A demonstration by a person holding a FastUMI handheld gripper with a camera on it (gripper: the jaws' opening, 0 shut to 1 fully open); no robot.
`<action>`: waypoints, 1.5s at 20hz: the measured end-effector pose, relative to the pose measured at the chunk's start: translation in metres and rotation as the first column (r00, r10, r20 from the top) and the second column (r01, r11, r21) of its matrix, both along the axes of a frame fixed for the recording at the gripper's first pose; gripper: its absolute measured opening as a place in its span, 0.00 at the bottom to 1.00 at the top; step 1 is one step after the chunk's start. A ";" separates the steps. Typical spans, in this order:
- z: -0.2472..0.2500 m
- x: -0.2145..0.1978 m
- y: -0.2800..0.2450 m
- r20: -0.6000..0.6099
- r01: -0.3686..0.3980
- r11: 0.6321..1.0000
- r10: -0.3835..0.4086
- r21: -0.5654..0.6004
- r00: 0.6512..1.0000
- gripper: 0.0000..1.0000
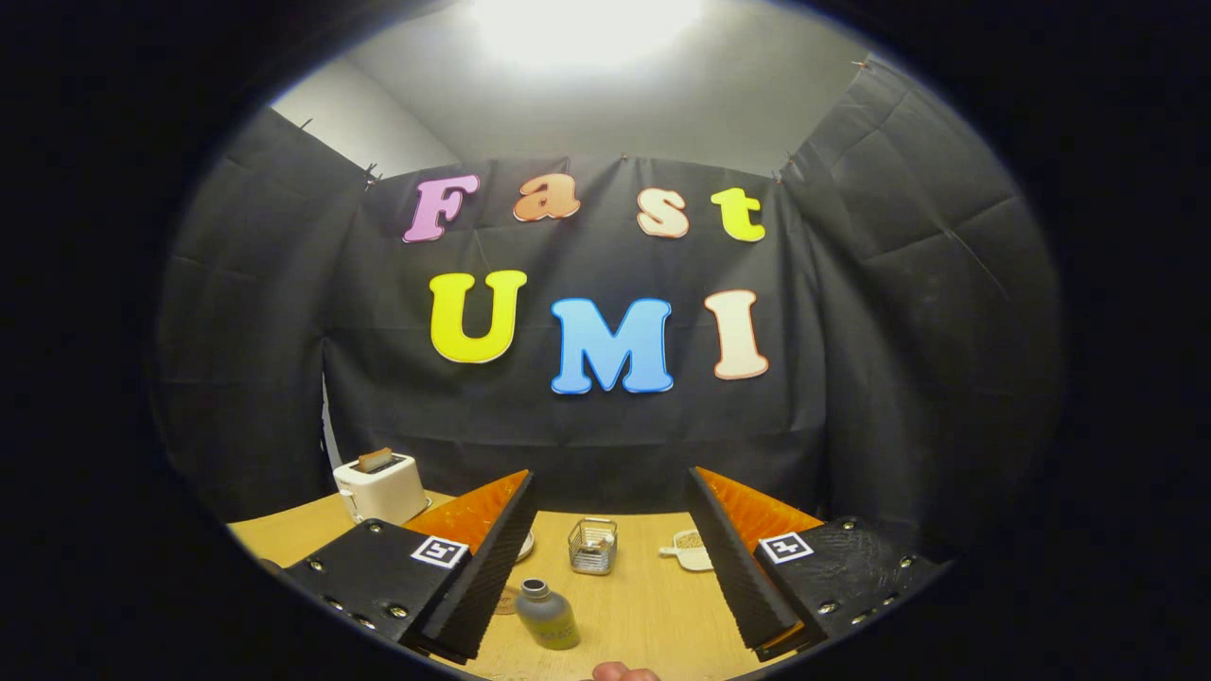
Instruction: Take the bottle from table, then pour the juice into the cup, finally place the bottle on the coaster
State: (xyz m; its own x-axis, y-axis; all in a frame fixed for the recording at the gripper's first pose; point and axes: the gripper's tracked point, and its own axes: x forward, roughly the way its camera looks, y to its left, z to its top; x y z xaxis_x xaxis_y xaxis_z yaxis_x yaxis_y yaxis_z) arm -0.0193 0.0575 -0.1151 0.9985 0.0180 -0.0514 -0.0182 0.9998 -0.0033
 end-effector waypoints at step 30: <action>-0.249 0.059 0.057 -0.216 0.007 0.998 -0.019 -0.056 0.976 0.78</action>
